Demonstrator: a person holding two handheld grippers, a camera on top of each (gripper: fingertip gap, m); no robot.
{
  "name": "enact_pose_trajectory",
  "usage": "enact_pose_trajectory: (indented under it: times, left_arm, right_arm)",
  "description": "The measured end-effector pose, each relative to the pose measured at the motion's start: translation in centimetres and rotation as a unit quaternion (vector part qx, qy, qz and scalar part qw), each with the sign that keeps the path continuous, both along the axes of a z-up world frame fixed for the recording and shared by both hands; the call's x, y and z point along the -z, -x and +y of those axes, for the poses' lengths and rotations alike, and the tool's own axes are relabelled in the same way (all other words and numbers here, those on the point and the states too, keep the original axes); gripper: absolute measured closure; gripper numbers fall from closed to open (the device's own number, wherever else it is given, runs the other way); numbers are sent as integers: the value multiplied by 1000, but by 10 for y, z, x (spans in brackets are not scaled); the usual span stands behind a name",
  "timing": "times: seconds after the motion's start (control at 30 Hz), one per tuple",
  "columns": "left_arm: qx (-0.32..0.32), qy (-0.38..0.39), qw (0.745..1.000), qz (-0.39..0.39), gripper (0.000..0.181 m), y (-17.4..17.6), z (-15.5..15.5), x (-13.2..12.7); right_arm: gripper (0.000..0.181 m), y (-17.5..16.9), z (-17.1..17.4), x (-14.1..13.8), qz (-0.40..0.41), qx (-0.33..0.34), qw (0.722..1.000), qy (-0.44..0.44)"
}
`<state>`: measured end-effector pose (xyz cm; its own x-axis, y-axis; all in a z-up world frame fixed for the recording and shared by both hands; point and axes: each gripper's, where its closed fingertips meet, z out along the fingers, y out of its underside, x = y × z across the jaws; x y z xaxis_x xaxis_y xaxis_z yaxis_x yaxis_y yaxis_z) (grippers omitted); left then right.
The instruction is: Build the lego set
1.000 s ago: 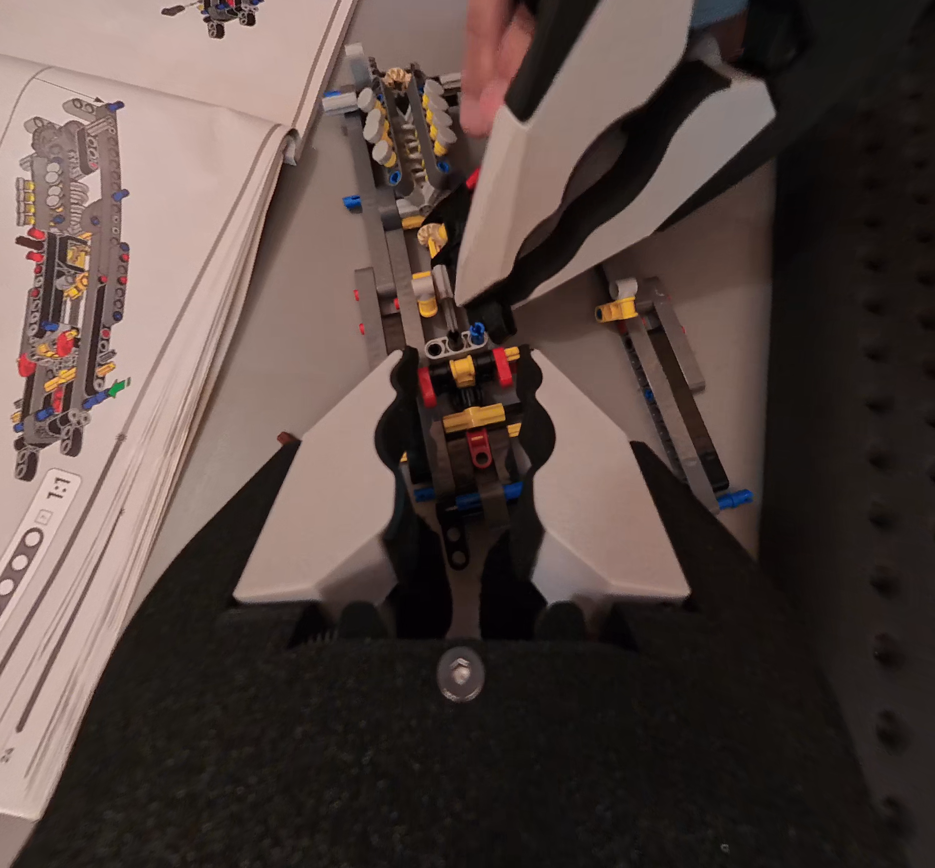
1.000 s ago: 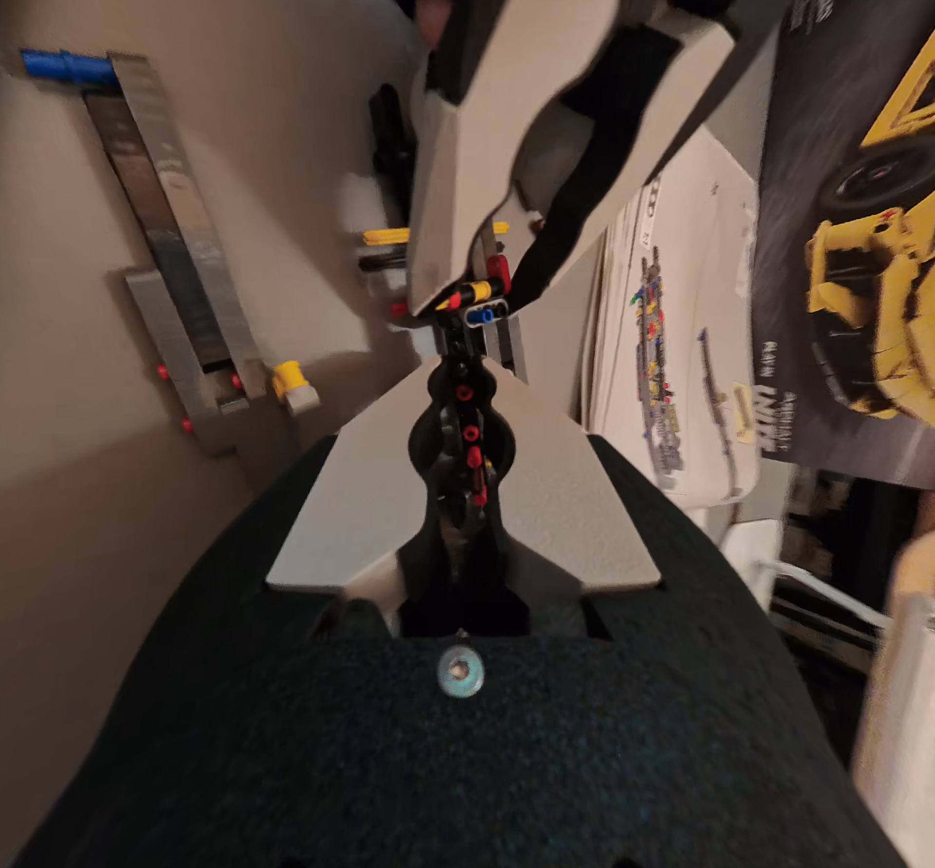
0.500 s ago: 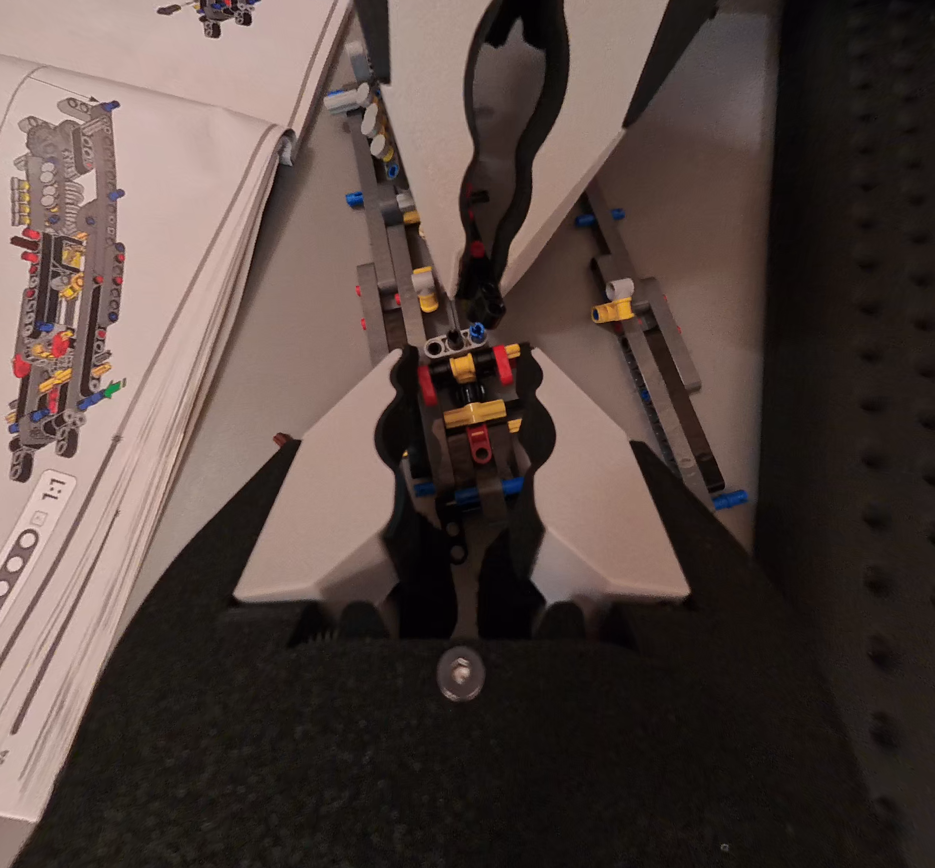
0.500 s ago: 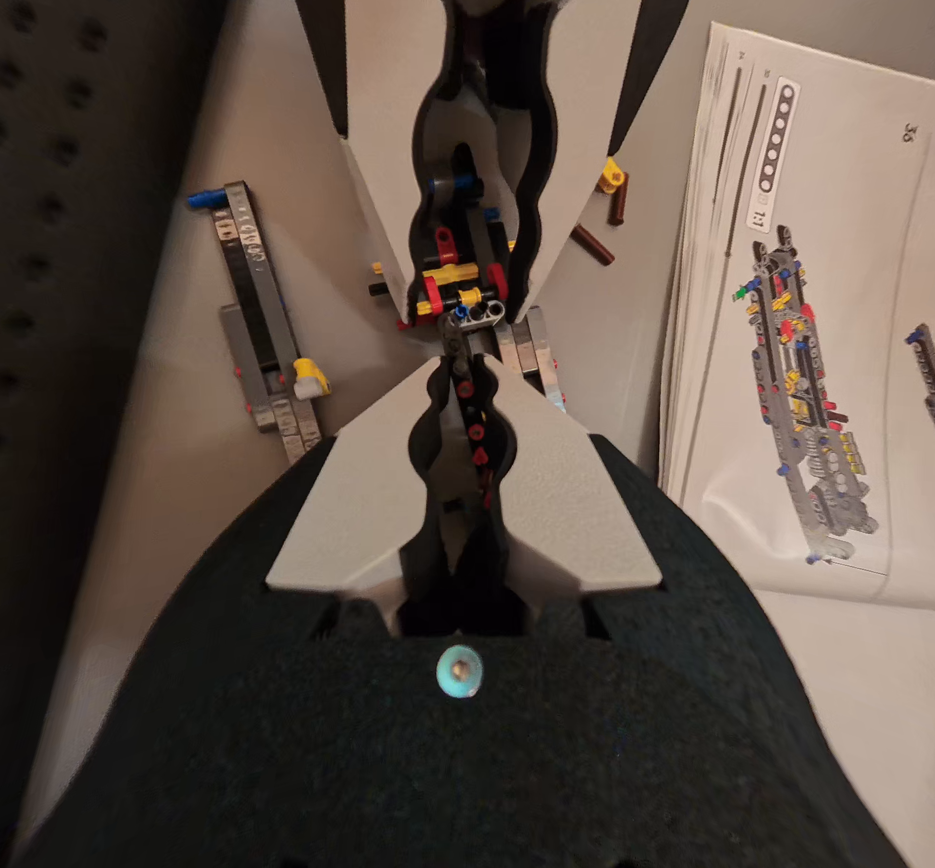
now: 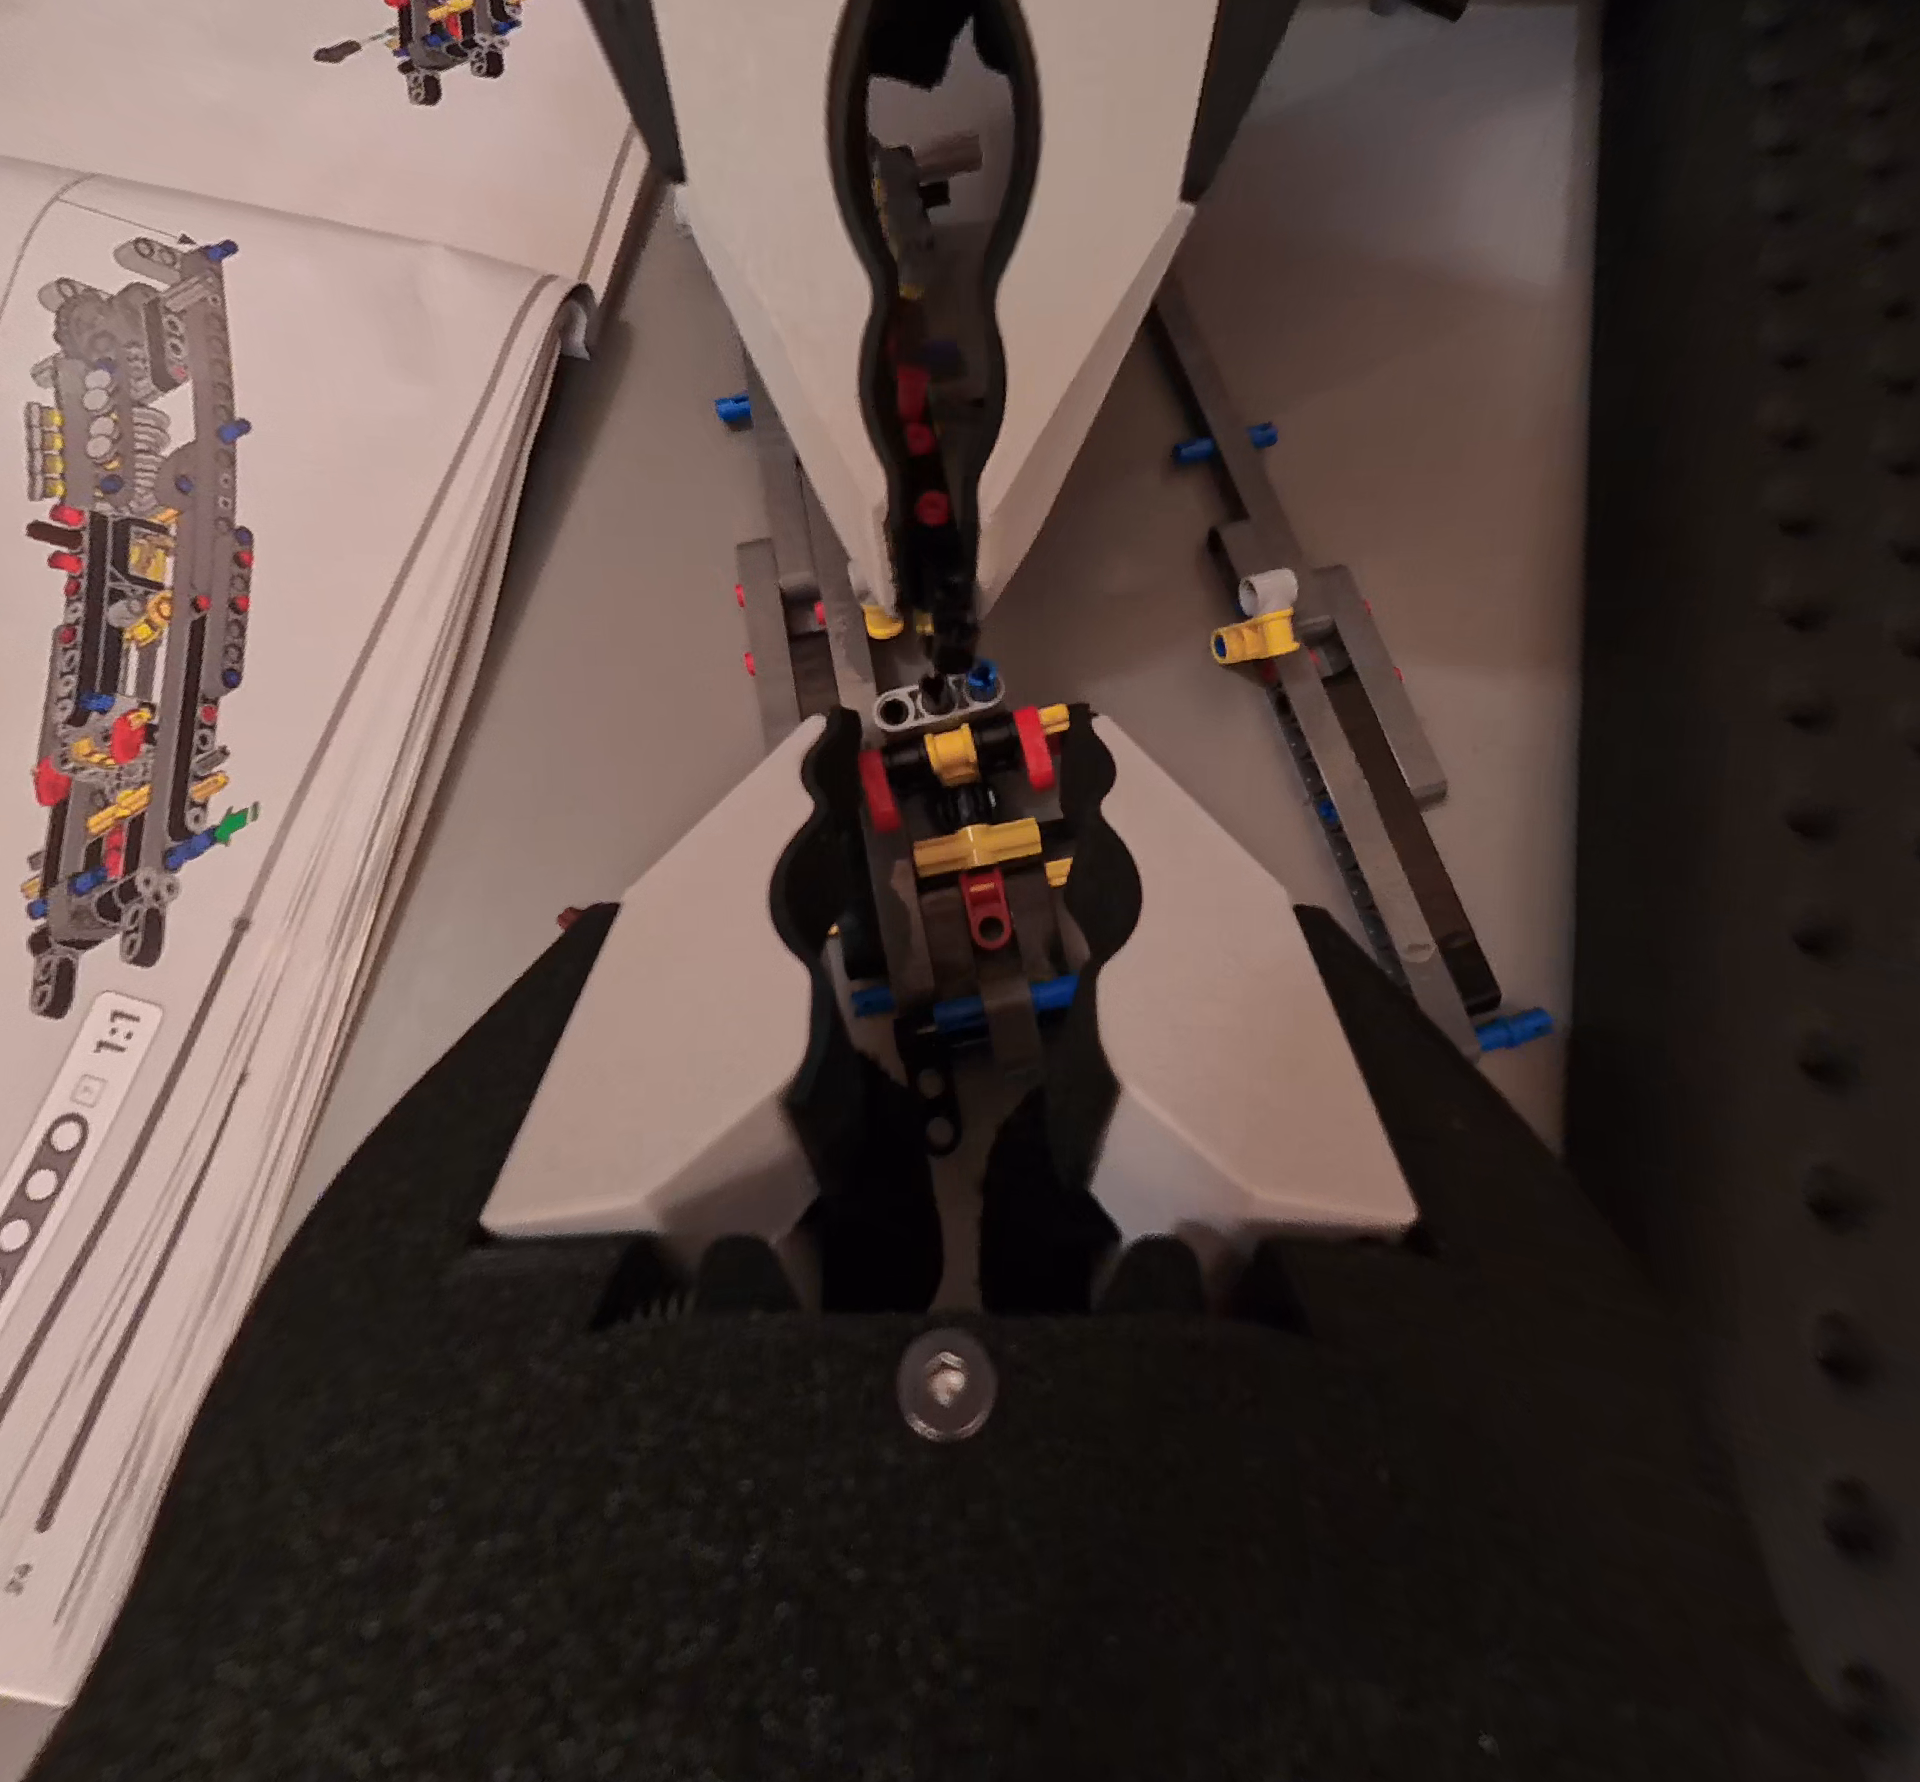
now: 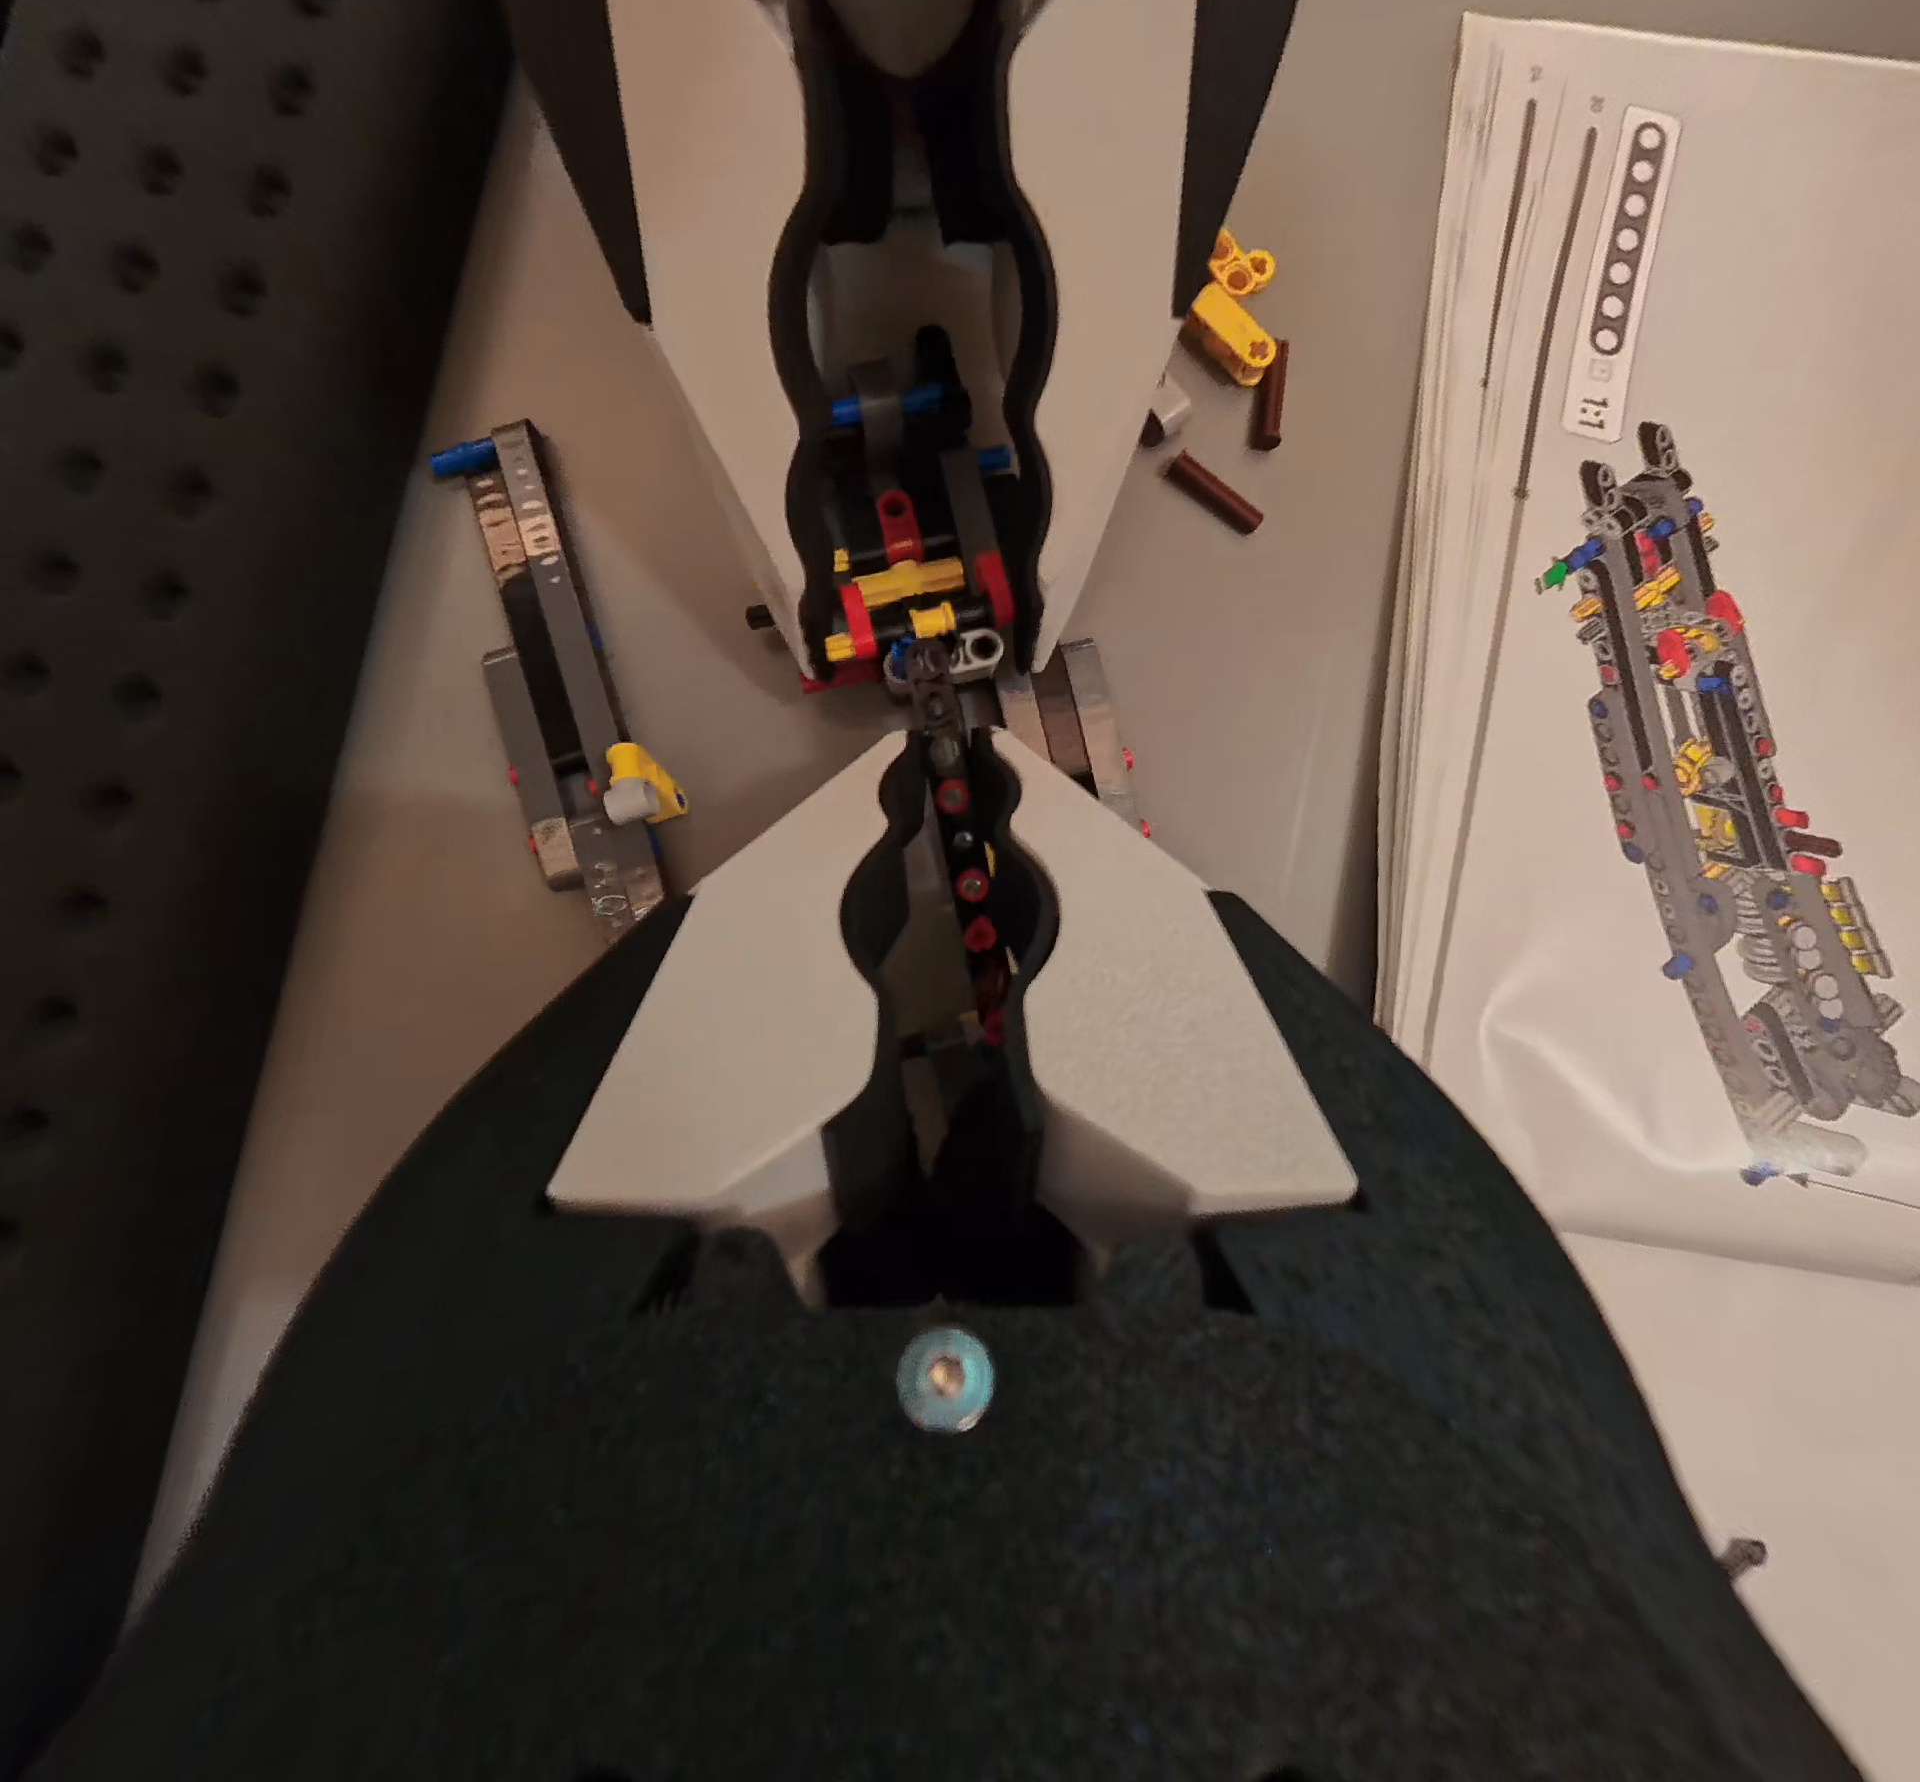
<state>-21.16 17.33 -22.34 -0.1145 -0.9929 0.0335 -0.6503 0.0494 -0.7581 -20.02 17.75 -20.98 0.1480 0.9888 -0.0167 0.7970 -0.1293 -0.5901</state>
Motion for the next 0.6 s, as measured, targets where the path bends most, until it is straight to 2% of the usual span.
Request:
enact_pose_trajectory:
  times: [0.23, 0.6]
  left_arm:
    - [1, -8, 1000, 6, 143, 0, -1, 0]
    - [-1, -11, 1000, 26, 144, -3, -1, 0]
  right_arm:
    - [174, 0, 1, 0, 0, 13, 999, 32]
    - [174, -1, 2, 1, -6, 12, 999, 35]
